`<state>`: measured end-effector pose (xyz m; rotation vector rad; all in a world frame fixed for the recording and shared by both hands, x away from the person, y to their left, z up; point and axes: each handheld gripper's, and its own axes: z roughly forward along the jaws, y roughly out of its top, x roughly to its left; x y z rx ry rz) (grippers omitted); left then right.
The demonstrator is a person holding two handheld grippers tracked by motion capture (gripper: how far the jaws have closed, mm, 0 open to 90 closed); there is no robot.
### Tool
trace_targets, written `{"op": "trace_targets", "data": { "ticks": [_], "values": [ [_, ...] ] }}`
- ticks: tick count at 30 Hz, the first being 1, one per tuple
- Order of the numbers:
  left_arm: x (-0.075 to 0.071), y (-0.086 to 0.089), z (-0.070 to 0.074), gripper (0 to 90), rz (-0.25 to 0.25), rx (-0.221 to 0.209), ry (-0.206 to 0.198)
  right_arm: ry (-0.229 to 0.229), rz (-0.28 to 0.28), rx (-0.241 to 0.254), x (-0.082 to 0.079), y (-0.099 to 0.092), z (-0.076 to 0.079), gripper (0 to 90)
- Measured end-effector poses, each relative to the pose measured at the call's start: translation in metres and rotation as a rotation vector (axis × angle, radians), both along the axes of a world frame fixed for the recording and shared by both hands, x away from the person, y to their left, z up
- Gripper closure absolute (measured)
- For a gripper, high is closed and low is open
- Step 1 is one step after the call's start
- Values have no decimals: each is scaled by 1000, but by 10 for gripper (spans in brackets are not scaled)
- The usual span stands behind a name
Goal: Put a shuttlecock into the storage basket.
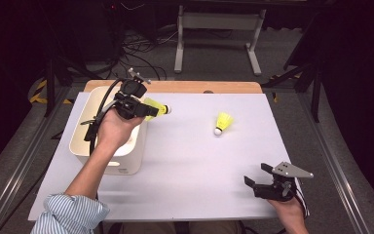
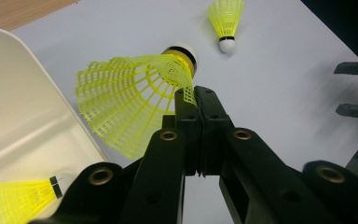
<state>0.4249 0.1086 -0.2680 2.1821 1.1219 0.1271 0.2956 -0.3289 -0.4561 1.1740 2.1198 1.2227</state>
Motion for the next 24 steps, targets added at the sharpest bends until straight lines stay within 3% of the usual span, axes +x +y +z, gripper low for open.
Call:
{"op": "trace_targets", "data": {
  "ticks": [24],
  "values": [
    [0,31,-1,891,69,-9,4,3,2,0,0,0,0,154]
  ]
}}
